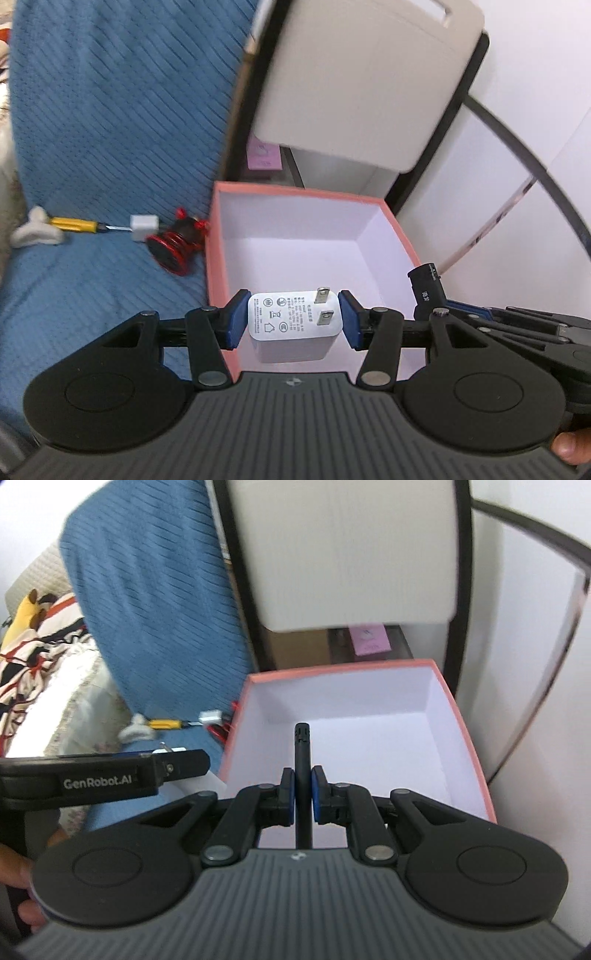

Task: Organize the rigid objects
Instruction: 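Carry the white plug and black USB stick into the pink box with both tools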

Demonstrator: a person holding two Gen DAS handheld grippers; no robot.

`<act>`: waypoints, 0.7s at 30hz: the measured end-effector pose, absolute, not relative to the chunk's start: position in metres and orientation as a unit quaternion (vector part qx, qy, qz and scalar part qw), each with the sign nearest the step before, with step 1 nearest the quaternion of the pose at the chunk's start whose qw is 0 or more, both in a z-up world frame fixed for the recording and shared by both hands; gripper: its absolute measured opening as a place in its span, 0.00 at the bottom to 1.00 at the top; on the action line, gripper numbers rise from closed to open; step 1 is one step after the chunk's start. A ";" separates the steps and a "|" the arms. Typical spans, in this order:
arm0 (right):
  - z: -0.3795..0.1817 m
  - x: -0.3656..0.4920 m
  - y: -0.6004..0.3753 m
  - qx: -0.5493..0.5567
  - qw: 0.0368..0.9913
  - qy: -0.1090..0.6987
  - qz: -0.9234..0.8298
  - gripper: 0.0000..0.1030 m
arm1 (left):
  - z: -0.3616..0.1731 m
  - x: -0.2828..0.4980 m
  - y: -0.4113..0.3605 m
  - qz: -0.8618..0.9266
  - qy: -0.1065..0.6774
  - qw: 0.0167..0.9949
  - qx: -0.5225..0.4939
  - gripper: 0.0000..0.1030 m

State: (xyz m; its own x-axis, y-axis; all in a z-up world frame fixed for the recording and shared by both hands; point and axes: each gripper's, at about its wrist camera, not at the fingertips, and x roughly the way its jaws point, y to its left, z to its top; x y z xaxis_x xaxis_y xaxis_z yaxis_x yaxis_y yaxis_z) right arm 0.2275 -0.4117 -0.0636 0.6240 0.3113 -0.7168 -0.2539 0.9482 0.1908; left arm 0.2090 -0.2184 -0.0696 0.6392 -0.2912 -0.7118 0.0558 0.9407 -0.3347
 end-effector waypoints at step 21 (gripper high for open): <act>-0.201 0.291 -0.464 0.047 0.847 0.515 0.126 0.12 | -0.192 0.296 -0.301 -0.102 0.524 0.837 -0.124 0.56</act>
